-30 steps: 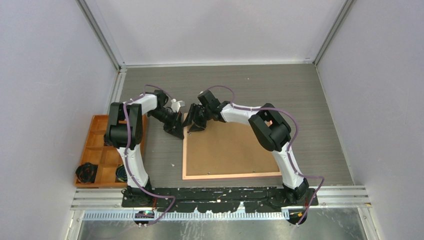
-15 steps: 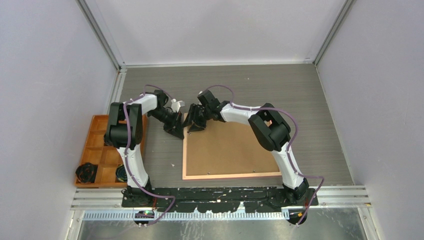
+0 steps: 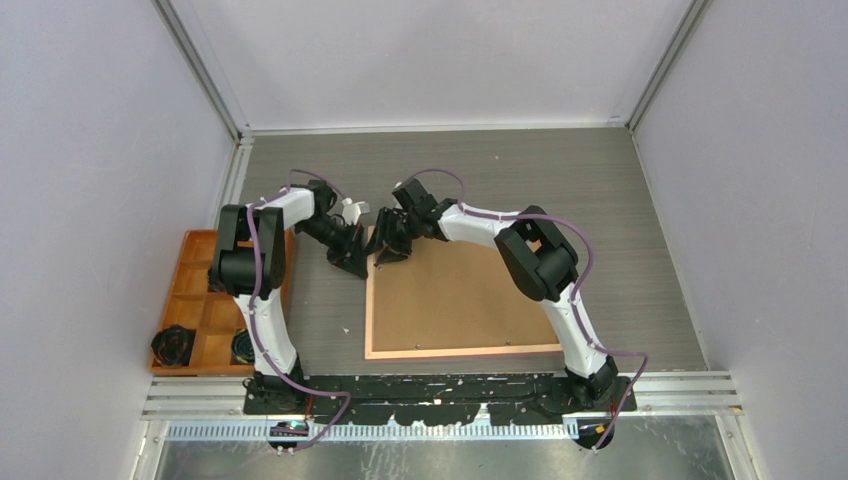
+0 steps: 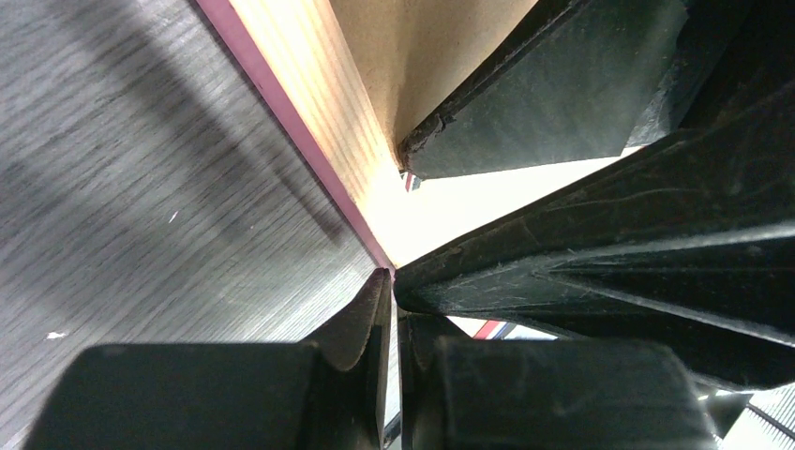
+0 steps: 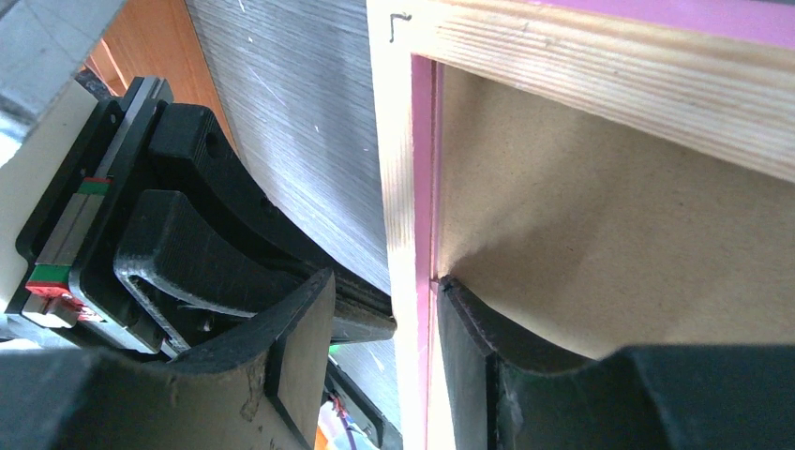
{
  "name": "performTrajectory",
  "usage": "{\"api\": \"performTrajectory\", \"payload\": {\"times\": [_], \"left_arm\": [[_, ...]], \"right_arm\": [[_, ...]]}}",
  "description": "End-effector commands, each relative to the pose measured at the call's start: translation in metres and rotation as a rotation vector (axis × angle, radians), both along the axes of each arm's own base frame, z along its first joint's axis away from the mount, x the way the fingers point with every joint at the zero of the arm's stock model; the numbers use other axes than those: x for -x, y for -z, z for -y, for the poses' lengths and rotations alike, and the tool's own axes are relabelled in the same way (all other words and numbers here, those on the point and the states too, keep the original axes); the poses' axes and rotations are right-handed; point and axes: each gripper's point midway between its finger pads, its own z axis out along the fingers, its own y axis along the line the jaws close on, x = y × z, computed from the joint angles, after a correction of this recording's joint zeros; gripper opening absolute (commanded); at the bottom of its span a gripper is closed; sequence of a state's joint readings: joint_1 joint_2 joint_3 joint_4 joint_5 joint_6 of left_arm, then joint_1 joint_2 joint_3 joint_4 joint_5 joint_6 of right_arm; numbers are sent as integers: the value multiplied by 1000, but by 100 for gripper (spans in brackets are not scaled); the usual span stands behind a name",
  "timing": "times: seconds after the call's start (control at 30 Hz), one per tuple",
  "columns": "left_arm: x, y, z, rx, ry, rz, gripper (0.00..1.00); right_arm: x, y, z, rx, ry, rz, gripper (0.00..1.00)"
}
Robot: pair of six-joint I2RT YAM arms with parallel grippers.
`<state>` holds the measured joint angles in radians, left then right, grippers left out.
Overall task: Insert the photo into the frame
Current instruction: Install the photo frame at the center of the board.
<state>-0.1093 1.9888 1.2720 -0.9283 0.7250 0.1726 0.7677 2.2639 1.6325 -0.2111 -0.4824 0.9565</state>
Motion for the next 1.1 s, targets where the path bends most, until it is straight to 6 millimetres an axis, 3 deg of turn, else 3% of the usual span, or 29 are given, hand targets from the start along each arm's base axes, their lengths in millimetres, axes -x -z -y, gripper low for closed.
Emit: {"api": "performTrajectory", "payload": {"times": [0.0,0.5,0.63,0.8,0.97,1.03,1.07], "left_arm": [[-10,1,-7,-50,37,79,7],[-9,0,-8,-53,40,85,7],[-11,-4,-11,-57,35,93,7],[-11,-9,-14,-54,32,104,7],[-5,-13,-13,-40,37,110,7],[-1,-15,-12,-32,48,118,7],[0,-15,-12,-31,54,123,7]], "right_arm": [[30,7,-5,22,-104,-62,49],[20,-6,-9,28,-131,-44,50],[-9,-33,-5,-29,-64,-3,55],[-55,-90,5,-136,28,97,67],[-93,-138,36,-224,154,180,76],[-100,-136,67,-185,231,194,84],[-102,-133,86,-151,283,203,94]]}}
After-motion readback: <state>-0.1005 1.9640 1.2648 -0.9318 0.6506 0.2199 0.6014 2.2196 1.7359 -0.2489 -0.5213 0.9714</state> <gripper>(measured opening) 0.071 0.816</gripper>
